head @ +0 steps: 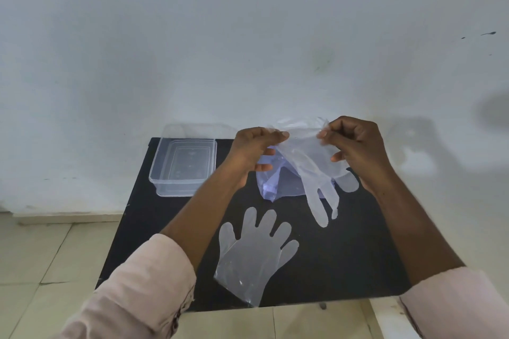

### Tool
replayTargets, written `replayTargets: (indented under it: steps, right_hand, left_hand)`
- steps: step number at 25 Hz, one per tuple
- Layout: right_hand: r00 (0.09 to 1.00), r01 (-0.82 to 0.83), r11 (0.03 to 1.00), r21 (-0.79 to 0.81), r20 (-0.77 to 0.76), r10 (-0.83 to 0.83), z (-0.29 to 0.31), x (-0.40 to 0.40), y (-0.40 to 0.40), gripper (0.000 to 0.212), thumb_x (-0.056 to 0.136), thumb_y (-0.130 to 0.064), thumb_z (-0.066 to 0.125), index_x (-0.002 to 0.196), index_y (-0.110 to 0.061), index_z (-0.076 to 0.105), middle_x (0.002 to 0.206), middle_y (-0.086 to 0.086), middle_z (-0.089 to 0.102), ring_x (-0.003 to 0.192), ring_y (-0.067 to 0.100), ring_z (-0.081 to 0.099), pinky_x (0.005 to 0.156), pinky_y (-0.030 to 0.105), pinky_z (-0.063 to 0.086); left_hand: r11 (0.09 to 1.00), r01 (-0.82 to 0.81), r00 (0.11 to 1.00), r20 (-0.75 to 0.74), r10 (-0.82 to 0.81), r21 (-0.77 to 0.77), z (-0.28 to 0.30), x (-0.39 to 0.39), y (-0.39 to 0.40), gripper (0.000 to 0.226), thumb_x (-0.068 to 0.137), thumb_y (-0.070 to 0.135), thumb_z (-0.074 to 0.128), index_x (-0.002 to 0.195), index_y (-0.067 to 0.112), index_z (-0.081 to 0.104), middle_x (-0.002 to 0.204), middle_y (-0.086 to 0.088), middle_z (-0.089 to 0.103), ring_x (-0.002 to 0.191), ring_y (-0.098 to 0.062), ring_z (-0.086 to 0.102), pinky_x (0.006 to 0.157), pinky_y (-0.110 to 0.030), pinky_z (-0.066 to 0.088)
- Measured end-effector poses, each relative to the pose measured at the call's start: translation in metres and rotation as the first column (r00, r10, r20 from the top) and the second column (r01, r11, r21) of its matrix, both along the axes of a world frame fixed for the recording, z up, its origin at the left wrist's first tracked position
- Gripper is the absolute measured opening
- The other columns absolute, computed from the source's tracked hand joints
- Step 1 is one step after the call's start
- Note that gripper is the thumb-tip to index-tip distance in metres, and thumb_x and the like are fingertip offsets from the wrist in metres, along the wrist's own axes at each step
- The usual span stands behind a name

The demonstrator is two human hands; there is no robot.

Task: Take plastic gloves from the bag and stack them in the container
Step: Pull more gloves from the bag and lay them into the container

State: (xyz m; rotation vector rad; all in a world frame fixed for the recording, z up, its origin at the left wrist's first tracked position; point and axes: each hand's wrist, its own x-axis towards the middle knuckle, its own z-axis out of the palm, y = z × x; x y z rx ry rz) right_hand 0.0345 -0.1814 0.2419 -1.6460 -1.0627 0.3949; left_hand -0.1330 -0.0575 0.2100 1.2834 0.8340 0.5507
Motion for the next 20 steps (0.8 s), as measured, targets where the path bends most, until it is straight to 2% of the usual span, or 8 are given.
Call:
replayTargets:
  steps: [3, 6, 10, 12, 15, 17, 20]
  right_hand:
    - [1.000, -0.015, 1.000, 0.010, -0.006, 0.015, 0.003, -0.007, -0.003, 0.008, 0.086, -0.010, 0.066, 0.082, -0.002, 0.068, 0.085, 0.020, 0.070, 0.079, 0.023, 0.068, 0.050, 0.022, 0.050]
    - [1.000, -0.002, 1.000, 0.026, -0.021, 0.003, 0.008, -0.013, -0.008, 0.008, 0.087, -0.008, 0.066, 0.083, -0.002, 0.069, 0.084, 0.015, 0.071, 0.078, 0.018, 0.068, 0.051, 0.023, 0.051]
    - [0.999, 0.015, 0.999, 0.042, -0.037, -0.013, 0.010, -0.017, -0.012, 0.008, 0.087, -0.007, 0.065, 0.084, -0.001, 0.070, 0.081, 0.009, 0.071, 0.075, 0.014, 0.068, 0.051, 0.024, 0.051]
    - [0.999, 0.019, 0.999, 0.040, -0.045, -0.017, 0.010, -0.018, -0.013, 0.007, 0.086, -0.006, 0.065, 0.084, -0.002, 0.070, 0.078, 0.005, 0.070, 0.073, 0.013, 0.067, 0.051, 0.025, 0.050]
    - [0.998, 0.025, 0.999, 0.045, -0.051, -0.022, 0.010, -0.020, -0.013, 0.007, 0.085, -0.005, 0.064, 0.084, -0.001, 0.070, 0.074, 0.000, 0.069, 0.070, 0.011, 0.066, 0.050, 0.025, 0.050]
    - [0.999, 0.020, 0.999, 0.049, -0.050, -0.018, 0.010, -0.021, -0.012, 0.007, 0.085, -0.004, 0.064, 0.084, 0.000, 0.070, 0.076, 0.003, 0.069, 0.071, 0.013, 0.066, 0.051, 0.025, 0.051]
    - [0.997, 0.004, 0.998, 0.057, -0.083, 0.001, 0.013, -0.021, -0.011, 0.008, 0.086, -0.003, 0.063, 0.084, 0.001, 0.069, 0.077, 0.002, 0.070, 0.073, 0.016, 0.066, 0.051, 0.024, 0.050]
  left_hand:
    - [0.999, -0.050, 0.998, -0.026, 0.050, 0.003, -0.005, 0.005, 0.004, 0.029, 0.076, 0.024, 0.076, 0.097, 0.004, 0.071, 0.095, -0.010, 0.075, 0.081, -0.020, 0.069, 0.068, -0.035, 0.059]
    - [0.996, -0.006, 0.994, -0.113, 0.016, 0.094, -0.015, 0.002, 0.008, 0.020, 0.073, 0.006, 0.070, 0.093, 0.007, 0.071, 0.089, -0.010, 0.071, 0.082, -0.020, 0.066, 0.061, -0.033, 0.060]
    - [0.966, 0.061, 0.963, -0.270, 0.009, 0.251, -0.026, -0.011, 0.011, 0.030, 0.070, -0.006, 0.065, 0.093, 0.014, 0.069, 0.094, -0.008, 0.072, 0.091, -0.027, 0.070, 0.067, -0.041, 0.063]
    - [0.971, 0.089, 0.981, -0.191, -0.046, 0.222, -0.023, -0.019, 0.012, 0.041, 0.068, -0.007, 0.069, 0.101, 0.016, 0.067, 0.102, -0.004, 0.070, 0.097, -0.027, 0.069, 0.067, -0.040, 0.062]
    - [0.977, 0.167, 0.984, 0.042, -0.175, 0.134, -0.007, -0.029, 0.009, 0.059, 0.068, -0.005, 0.075, 0.118, 0.025, 0.063, 0.118, 0.001, 0.065, 0.099, -0.023, 0.067, 0.072, -0.041, 0.061]
    - [0.973, 0.177, 0.976, 0.102, -0.193, 0.145, 0.000, -0.028, 0.010, 0.056, 0.072, 0.004, 0.079, 0.120, 0.029, 0.064, 0.124, 0.004, 0.063, 0.101, -0.020, 0.067, 0.074, -0.041, 0.061]
    - [0.976, 0.158, 0.977, 0.122, -0.177, 0.148, 0.002, -0.020, 0.012, 0.037, 0.078, 0.015, 0.078, 0.112, 0.028, 0.070, 0.120, 0.004, 0.068, 0.101, -0.017, 0.067, 0.066, -0.034, 0.059]
